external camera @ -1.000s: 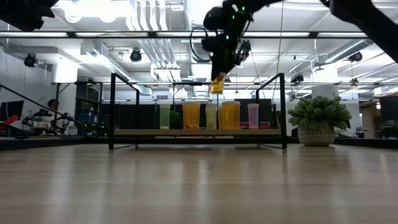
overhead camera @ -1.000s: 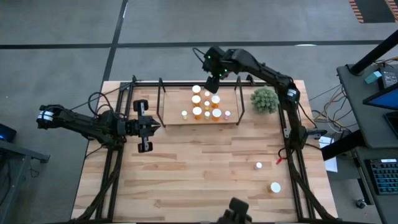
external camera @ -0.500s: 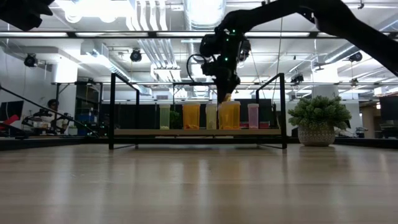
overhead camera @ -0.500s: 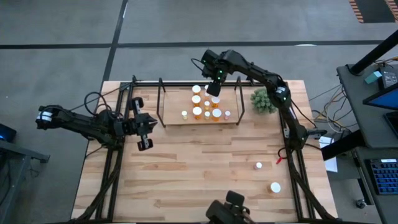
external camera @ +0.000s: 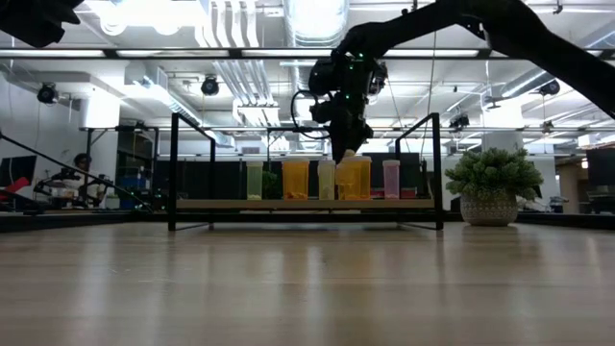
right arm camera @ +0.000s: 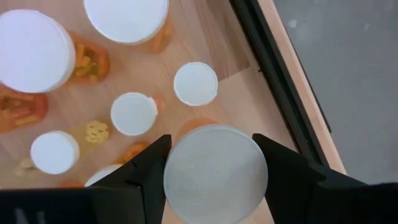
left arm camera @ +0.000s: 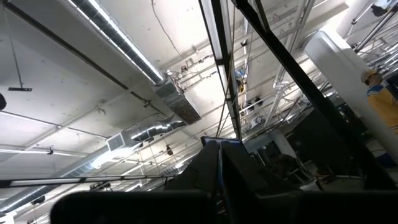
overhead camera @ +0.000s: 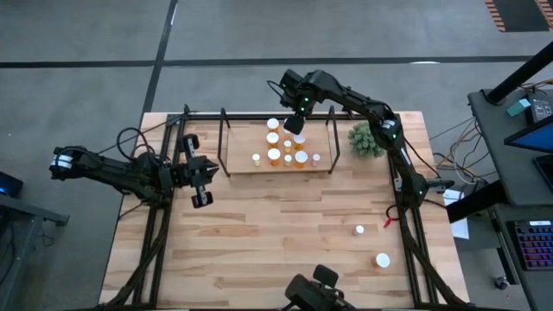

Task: Pick and place medicine bottles onto shelf by color
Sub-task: Put the large orange pill bottle on the shelf aligned with the other large orange pill bottle

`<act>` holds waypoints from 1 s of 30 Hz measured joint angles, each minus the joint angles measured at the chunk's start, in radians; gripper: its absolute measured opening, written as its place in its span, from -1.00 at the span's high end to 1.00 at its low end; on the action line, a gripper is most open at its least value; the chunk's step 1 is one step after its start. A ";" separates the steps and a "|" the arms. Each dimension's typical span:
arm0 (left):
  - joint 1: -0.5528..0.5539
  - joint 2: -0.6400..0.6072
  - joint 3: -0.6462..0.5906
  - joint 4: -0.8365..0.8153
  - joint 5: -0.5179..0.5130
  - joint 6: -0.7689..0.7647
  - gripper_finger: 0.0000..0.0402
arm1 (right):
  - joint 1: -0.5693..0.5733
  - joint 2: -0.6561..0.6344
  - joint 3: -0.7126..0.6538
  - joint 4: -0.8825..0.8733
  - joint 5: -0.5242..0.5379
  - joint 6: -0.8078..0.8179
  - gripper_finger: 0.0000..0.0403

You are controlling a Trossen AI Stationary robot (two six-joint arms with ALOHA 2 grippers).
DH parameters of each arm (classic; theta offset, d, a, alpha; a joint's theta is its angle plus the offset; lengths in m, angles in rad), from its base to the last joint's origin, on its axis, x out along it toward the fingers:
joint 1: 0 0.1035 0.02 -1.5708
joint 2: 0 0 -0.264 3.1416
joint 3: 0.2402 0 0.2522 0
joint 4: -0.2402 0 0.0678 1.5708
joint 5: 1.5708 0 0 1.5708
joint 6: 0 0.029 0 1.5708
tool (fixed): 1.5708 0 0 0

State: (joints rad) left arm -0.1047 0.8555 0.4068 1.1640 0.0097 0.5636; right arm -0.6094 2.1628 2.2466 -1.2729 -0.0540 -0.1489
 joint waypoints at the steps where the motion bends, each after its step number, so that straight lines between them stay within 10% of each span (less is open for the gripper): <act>1: 0.000 0.001 0.000 0.001 0.000 0.000 0.99 | 0.000 0.000 -0.005 0.007 0.001 0.002 0.02; 30: 0.000 -0.001 -0.001 0.001 0.000 -0.003 0.99 | 0.000 -0.003 -0.139 0.093 0.004 0.106 -0.03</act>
State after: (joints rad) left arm -0.1047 0.8547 0.4061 1.1652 0.0097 0.5610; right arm -0.6092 2.1601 2.1080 -1.1802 -0.0504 -0.0433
